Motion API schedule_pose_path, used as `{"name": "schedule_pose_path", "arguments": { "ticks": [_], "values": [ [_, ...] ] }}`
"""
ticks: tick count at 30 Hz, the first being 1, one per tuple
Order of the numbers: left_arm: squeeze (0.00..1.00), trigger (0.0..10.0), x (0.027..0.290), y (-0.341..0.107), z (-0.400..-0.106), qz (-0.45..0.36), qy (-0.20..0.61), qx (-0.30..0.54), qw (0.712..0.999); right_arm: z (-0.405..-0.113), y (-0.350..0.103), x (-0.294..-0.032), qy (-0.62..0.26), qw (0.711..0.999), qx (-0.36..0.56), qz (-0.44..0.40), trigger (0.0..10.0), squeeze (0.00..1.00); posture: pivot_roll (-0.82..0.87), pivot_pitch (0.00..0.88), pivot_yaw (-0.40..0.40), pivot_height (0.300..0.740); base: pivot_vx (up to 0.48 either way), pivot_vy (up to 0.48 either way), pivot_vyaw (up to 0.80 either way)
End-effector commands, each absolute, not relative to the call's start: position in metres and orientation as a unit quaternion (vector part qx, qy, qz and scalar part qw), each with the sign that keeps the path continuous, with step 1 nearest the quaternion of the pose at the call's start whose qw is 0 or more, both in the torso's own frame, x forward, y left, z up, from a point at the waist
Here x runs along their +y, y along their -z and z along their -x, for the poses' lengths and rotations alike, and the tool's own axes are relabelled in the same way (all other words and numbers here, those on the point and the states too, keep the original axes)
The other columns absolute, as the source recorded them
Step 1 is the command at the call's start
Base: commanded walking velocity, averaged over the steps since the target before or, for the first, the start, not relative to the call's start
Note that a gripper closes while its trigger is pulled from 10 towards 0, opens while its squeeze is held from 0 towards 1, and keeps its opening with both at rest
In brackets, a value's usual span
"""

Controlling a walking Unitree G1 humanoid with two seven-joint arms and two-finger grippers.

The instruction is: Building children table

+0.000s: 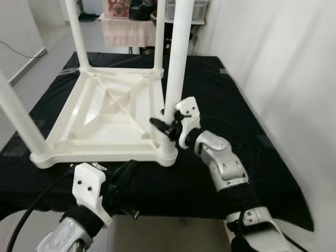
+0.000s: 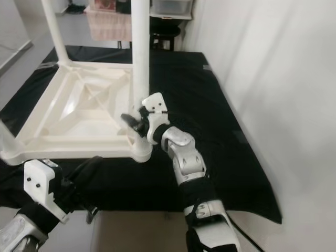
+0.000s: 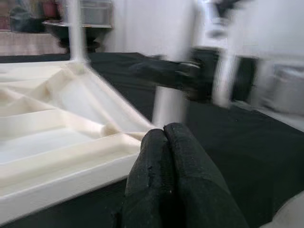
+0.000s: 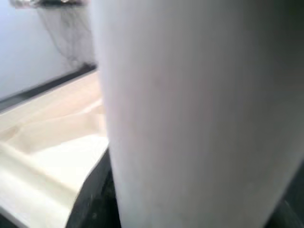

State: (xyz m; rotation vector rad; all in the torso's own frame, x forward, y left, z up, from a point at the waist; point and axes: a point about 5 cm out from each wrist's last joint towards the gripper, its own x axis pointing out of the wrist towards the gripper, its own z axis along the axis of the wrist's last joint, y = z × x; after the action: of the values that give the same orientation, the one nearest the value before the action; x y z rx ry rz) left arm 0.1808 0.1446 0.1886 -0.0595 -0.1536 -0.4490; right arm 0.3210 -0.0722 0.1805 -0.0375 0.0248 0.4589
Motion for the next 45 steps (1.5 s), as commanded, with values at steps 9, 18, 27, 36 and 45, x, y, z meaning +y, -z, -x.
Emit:
{"name": "schedule_pose_path", "arguments": {
  "ticks": [9, 18, 27, 36, 45],
  "values": [
    [0.0, 10.0, 0.142, -0.187, -0.187, 0.029, 0.226, -0.075, 0.971, -0.324, -0.155, -0.036, -0.274, 0.958, 0.084, 0.014, 10.0, 0.0, 0.06, 0.084, -0.099, 0.74, 0.0, 0.0, 0.0],
    [0.0, 10.0, 0.14, -0.186, -0.187, 0.031, 0.225, -0.076, 0.971, -0.322, -0.194, -0.03, -0.5, 0.865, 0.022, -0.008, 10.0, 0.78, 0.07, 0.07, -0.105, 0.74, 0.0, 0.0, 0.0],
    [0.0, 10.0, 0.14, -0.184, -0.186, 0.032, 0.225, -0.074, 0.971, -0.346, -0.211, -0.047, -0.612, 0.788, 0.016, 0.069, 10.0, 0.0, 0.08, 0.059, -0.1, 0.74, 0.0, 0.0, 0.0],
    [0.0, 10.0, 0.138, -0.184, -0.184, 0.033, 0.226, -0.071, 0.971, -0.364, -0.209, -0.049, -0.611, 0.79, 0.042, 0.042, 0.0, 0.0, 0.09, 0.063, -0.103, 0.74, 0.0, 0.0, 0.0],
    [0.0, 10.0, 0.137, -0.184, -0.182, 0.035, 0.227, -0.071, 0.971, -0.369, -0.2, -0.066, -0.616, 0.785, 0.059, 0.026, 0.0, 0.0, 0.09, 0.074, -0.103, 0.74, 0.0, 0.0, 0.0]
  ]
}}
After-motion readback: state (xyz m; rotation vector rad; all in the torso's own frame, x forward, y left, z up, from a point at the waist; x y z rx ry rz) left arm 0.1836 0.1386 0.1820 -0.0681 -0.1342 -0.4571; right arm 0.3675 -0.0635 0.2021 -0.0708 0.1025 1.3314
